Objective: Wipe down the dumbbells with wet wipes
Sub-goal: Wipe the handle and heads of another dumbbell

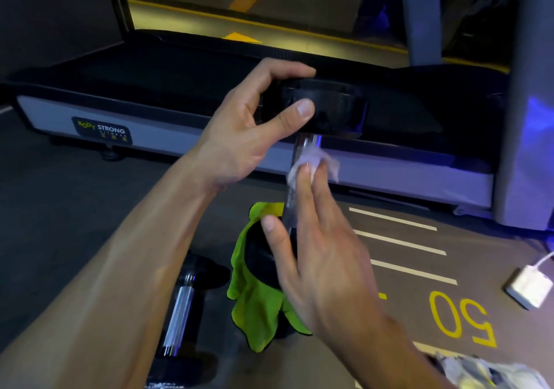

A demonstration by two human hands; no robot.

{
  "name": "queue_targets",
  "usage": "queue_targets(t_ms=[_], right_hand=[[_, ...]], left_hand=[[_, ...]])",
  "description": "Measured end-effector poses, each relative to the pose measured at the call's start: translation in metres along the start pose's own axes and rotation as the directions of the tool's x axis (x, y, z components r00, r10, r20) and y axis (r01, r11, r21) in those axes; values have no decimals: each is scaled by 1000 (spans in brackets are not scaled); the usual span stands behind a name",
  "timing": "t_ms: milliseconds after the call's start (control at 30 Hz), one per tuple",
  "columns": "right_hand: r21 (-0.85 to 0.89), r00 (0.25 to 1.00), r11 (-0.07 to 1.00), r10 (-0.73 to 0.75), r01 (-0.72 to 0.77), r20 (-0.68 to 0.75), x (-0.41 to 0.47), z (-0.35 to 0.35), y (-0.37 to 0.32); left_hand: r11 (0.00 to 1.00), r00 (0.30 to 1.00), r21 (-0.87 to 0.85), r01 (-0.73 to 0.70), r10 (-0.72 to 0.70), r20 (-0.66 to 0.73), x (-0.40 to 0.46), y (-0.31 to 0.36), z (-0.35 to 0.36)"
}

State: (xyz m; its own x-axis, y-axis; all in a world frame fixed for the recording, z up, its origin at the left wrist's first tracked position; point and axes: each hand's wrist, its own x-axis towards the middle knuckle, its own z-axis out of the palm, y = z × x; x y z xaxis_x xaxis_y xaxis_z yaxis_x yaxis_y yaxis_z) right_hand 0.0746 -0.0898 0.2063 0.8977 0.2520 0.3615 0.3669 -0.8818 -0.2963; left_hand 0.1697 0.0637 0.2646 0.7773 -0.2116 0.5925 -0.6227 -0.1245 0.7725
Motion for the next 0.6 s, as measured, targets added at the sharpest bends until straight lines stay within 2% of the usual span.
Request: queue_targets(t_ms=[133,233,333,400,467,600], right_hand=[[-12,999,999,-32,32,33,-35,15,6],[-33,1000,999,-21,21,23,-9,0,5],[-43,998,999,5,-7,-56,19,-13,-2],[-79,999,997,-3,0,-32,10,-7,-4],[-86,999,996,-39,38,-7,-15,5,-1],[-100,989,987,-133,126,-69,-26,13,14]], left_hand=[[1000,1000,-18,8,-8,-8,-1,0,2],[1000,1000,-6,-1,1,1,-2,2,4],[999,1000,28,-15,15,5,-2,3,3],[1000,1000,22,-14,14,-9,-3,3,1],[1000,1000,12,-9,9,-28,-4,2,1],[1000,1000,12,-6,7,-27,-5,3,2]])
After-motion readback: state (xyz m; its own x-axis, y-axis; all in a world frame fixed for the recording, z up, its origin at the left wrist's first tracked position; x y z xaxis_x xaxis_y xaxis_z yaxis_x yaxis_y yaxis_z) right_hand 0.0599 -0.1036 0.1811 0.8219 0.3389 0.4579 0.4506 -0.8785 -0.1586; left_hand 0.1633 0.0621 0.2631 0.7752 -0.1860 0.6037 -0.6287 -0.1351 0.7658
